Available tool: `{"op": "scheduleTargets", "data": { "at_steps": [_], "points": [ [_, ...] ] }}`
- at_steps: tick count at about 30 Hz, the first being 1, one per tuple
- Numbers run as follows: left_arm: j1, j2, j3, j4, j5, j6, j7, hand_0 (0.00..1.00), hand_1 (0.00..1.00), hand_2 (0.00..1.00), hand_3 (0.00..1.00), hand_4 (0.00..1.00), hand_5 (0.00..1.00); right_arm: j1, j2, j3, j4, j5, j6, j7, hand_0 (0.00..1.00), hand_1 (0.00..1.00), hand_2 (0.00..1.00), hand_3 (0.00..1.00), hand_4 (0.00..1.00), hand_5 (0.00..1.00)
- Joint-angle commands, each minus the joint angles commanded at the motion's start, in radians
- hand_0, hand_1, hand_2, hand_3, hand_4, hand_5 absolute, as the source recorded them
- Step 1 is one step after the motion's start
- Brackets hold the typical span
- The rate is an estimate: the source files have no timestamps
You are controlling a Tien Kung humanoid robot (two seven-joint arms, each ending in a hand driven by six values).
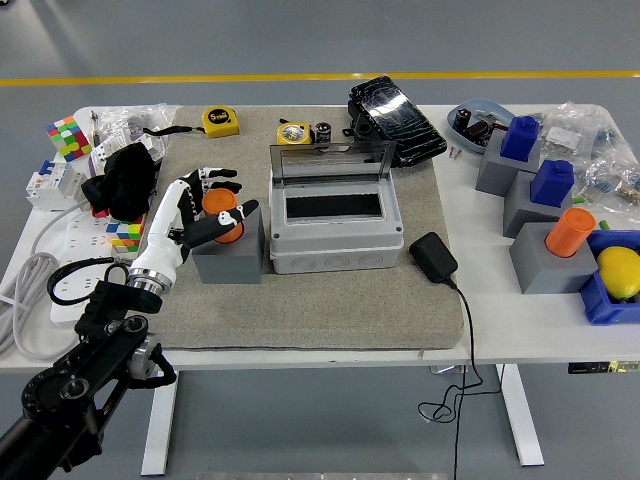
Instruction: Fetch the battery,place it into the box,close the lid of the box
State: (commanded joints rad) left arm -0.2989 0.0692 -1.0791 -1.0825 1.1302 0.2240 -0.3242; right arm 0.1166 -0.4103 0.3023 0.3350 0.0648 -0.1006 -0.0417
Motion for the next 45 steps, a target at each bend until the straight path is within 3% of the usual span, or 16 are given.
{"op": "scheduleTargets", "data": {
  "at_steps": [4, 5, 16, 17, 22, 23, 28, 29, 31, 38, 45],
  "points": [
    [-0.005, -0.006, 0.018, 0.012, -0.011, 0.007, -0.011, 0.564, 0.615, 0.57, 0.61, 0.998, 0.051, 0.0, 0.0, -0.002, 0.0, 0.002, 0.0, 0.0, 0.564, 0.595, 0.572, 0.546, 0.923, 0.478],
    [-0.006, -0.008, 0.022, 0.015, -0.015, 0.01, -0.015, 0.486, 0.537, 0.529, 0.583, 0.998, 0.002, 0.0, 0.0, -0.002, 0.0, 0.002, 0.0, 0.0, 0.565, 0.595, 0.572, 0.547, 0.923, 0.478],
    [-0.032, -0.032, 0.052, 0.063, -0.083, 0.035, -0.059, 0.444, 0.493, 0.486, 0.549, 0.998, 0.002, 0.0, 0.0, -0.006, 0.0, 0.004, 0.0, 0.0, 0.566, 0.596, 0.573, 0.547, 0.923, 0.478],
    [-0.035, -0.034, 0.055, 0.068, -0.094, 0.036, -0.063, 0.272, 0.346, 0.359, 0.429, 0.883, 0.002, 0.0, 0.0, -0.006, -0.001, 0.004, 0.0, 0.0, 0.566, 0.596, 0.572, 0.546, 0.923, 0.477],
    [-0.048, -0.045, 0.073, 0.094, -0.144, 0.044, -0.086, 0.272, 0.346, 0.359, 0.429, 0.883, 0.002, 0.0, 0.0, -0.006, 0.0, 0.005, 0.0, 0.001, 0.566, 0.596, 0.572, 0.546, 0.923, 0.477],
    [-0.05, -0.049, 0.074, 0.098, -0.155, 0.045, -0.092, 0.214, 0.266, 0.266, 0.292, 0.795, 0.002, 0.0, 0.0, -0.006, 0.0, 0.005, -0.001, 0.002, 0.566, 0.596, 0.572, 0.546, 0.923, 0.477],
    [-0.062, -0.059, 0.079, 0.115, -0.179, 0.046, -0.109, 0.214, 0.266, 0.266, 0.292, 0.795, 0.002, 0.0, 0.0, -0.008, 0.0, 0.006, -0.002, 0.005, 0.566, 0.596, 0.572, 0.546, 0.923, 0.477],
    [-0.064, -0.06, 0.08, 0.117, -0.181, 0.046, -0.111, 0.196, 0.174, 0.194, 0.221, 0.728, 0.002, 0.001, -0.001, -0.008, 0.0, 0.006, -0.002, 0.005, 0.563, 0.595, 0.572, 0.546, 0.923, 0.477],
    [-0.067, -0.063, 0.08, 0.12, -0.186, 0.044, -0.117, 0.196, 0.174, 0.194, 0.221, 0.728, 0.002, 0.001, 0.0, -0.008, 0.0, 0.006, -0.002, 0.006, 0.563, 0.595, 0.572, 0.546, 0.923, 0.477],
    [-0.07, -0.064, 0.078, 0.102, -0.186, 0.039, -0.119, 0.192, 0.165, 0.174, 0.2, 0.683, 0.002, 0.0, 0.0, -0.01, 0.0, 0.008, -0.003, 0.009, 0.562, 0.595, 0.572, 0.546, 0.923, 0.477],
    [-0.08, -0.045, 0.061, 0.021, -0.072, 0.046, -0.08, 0.192, 0.165, 0.168, 0.2, 0.684, 0.002, 0.001, 0.0, -0.007, 0.0, 0.007, -0.003, 0.011, 0.562, 0.595, 0.573, 0.546, 0.923, 0.477]
  ]
}}
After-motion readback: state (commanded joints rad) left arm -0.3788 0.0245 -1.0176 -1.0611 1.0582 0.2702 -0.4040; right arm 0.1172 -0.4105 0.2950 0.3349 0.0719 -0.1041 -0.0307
